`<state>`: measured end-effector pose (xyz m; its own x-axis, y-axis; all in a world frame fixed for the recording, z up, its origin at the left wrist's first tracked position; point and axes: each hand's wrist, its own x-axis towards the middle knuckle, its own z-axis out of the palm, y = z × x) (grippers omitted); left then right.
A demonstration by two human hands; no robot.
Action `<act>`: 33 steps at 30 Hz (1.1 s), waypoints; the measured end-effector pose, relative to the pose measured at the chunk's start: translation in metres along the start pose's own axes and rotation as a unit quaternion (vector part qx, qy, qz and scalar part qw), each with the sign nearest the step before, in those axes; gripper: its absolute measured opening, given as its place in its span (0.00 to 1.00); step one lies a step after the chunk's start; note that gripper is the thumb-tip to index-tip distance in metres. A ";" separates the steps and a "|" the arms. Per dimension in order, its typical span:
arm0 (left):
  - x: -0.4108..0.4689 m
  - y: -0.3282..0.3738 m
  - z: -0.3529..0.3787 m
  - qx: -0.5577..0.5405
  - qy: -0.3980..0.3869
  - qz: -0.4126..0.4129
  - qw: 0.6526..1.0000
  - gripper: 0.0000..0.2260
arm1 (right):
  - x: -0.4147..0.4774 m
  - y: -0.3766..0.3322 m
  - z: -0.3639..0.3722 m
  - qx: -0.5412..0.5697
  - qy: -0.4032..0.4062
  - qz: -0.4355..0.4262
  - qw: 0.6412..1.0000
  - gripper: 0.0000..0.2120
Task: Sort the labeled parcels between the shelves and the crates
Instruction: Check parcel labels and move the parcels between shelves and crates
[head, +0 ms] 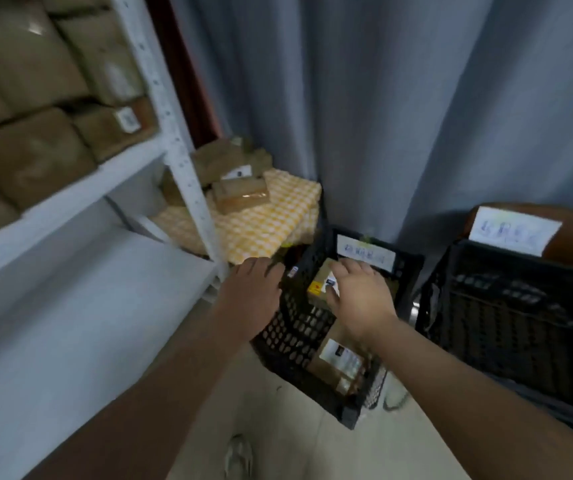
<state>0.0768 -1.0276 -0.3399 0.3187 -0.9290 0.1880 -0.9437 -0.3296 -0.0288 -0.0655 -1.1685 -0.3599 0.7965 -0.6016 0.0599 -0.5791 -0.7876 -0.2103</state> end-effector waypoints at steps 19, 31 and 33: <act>-0.368 -0.066 -0.280 0.175 0.233 -0.362 0.885 0.15 | -0.153 -0.374 -0.153 0.173 0.166 -0.460 0.855 0.18; -0.670 -0.084 -0.393 0.293 0.195 -0.488 0.799 0.17 | -0.355 -0.631 -0.166 0.265 0.126 -0.600 0.744 0.23; -0.703 -0.092 -0.406 0.305 0.199 -0.494 0.789 0.18 | -0.375 -0.663 -0.170 0.278 0.130 -0.606 0.734 0.24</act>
<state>-0.0966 -0.2762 -0.0708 0.7051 -0.0807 0.7045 0.0056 -0.9928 -0.1193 -0.0102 -0.4435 -0.0767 0.5659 0.4341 0.7010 0.7450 -0.6333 -0.2093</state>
